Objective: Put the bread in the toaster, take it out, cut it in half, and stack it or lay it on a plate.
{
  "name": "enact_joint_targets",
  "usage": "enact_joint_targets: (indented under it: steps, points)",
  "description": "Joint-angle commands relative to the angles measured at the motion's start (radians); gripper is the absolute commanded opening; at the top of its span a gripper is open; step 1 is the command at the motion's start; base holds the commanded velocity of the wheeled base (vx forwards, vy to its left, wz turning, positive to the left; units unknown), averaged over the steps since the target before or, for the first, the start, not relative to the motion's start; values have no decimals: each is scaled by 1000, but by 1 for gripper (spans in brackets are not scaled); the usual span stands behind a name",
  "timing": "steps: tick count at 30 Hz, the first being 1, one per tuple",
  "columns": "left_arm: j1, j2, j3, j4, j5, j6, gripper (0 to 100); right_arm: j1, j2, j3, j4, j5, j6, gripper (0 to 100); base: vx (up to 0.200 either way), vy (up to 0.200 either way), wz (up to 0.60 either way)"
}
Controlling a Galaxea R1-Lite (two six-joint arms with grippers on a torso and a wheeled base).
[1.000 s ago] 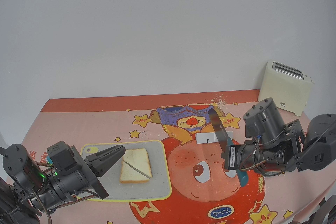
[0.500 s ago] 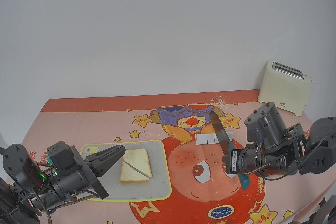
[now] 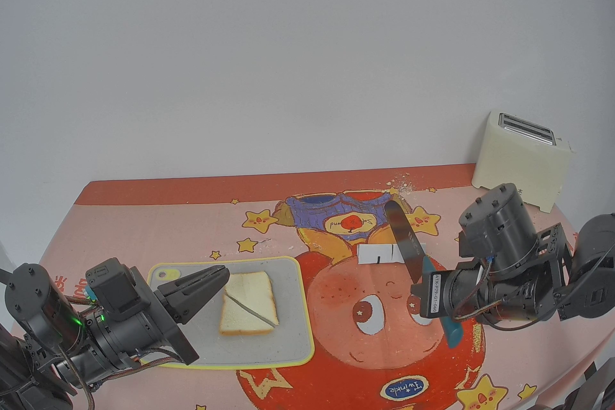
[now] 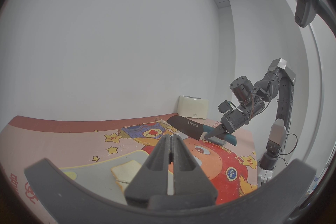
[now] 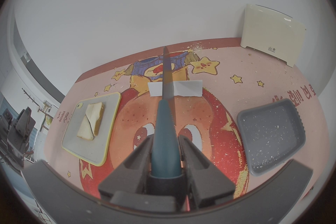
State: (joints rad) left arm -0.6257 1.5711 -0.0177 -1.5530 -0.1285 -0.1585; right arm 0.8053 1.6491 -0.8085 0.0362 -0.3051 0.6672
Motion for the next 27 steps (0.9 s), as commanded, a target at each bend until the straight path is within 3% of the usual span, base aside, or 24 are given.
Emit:
enact_joint_targets:
  steps: [1, 27]
  points:
    - [0, 0, 16, -18, 0, 1, 0, 15, 1, 22, -2, 1, 3, 0, 0, 0, 0]
    - [0, 1, 16, -18, 0, 1, 0, 20, 0, 15, -4, 0, 5, 0, 0, 0, 0]
